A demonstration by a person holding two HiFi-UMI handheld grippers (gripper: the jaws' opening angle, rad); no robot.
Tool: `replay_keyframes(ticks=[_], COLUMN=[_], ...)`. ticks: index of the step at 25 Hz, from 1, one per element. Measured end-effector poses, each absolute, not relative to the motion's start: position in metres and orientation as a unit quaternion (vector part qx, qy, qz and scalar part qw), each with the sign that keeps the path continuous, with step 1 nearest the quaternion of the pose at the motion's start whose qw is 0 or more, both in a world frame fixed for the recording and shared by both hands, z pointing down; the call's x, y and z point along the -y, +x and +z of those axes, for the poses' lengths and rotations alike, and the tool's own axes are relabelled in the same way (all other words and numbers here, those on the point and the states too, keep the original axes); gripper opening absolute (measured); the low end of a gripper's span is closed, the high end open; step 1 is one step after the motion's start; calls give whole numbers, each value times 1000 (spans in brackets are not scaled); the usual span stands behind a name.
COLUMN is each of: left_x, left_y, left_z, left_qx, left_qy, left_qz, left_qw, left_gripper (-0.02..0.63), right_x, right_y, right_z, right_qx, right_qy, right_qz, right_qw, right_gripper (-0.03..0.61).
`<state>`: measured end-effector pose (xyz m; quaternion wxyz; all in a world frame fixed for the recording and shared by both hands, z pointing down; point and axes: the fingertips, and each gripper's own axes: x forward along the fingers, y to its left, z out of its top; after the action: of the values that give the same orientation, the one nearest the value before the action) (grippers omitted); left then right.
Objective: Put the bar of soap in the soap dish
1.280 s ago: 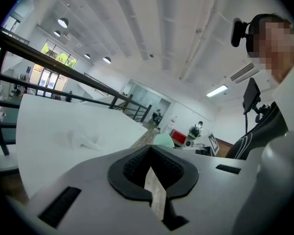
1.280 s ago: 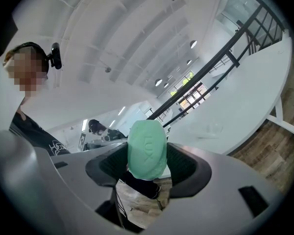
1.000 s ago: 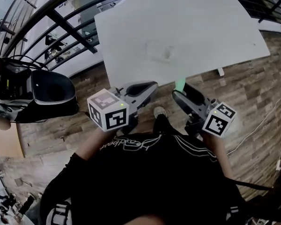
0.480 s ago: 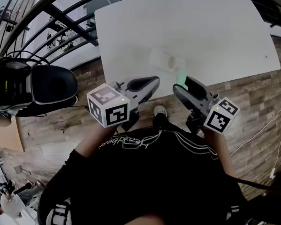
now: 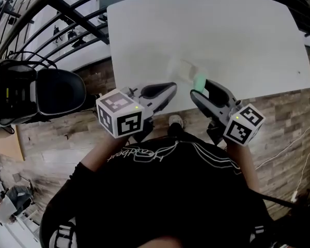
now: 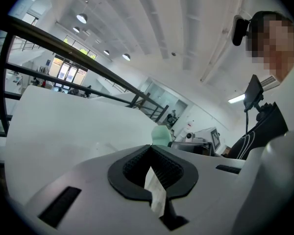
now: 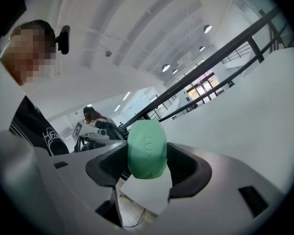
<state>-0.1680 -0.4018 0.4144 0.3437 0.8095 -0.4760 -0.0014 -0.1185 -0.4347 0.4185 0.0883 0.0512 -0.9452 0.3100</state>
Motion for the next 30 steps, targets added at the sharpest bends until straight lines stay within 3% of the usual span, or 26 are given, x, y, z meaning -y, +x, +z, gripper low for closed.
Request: replay_keyframes(ticks=[13,30], left_x=[396,412], left_y=[-200,-201], left_z=[436,462], left_qx=[478,495], left_qy=[795,778], left_qz=[2,1], left_qw=[374,387], left_gripper=[9,9], right_x=[445,461], right_y=[-170,-177], right_z=[443,497], right_qx=[970,959], right_qy=[30,-51], right_qz=[173,-9], right_qw=[169,279], right_gripper=[213,213])
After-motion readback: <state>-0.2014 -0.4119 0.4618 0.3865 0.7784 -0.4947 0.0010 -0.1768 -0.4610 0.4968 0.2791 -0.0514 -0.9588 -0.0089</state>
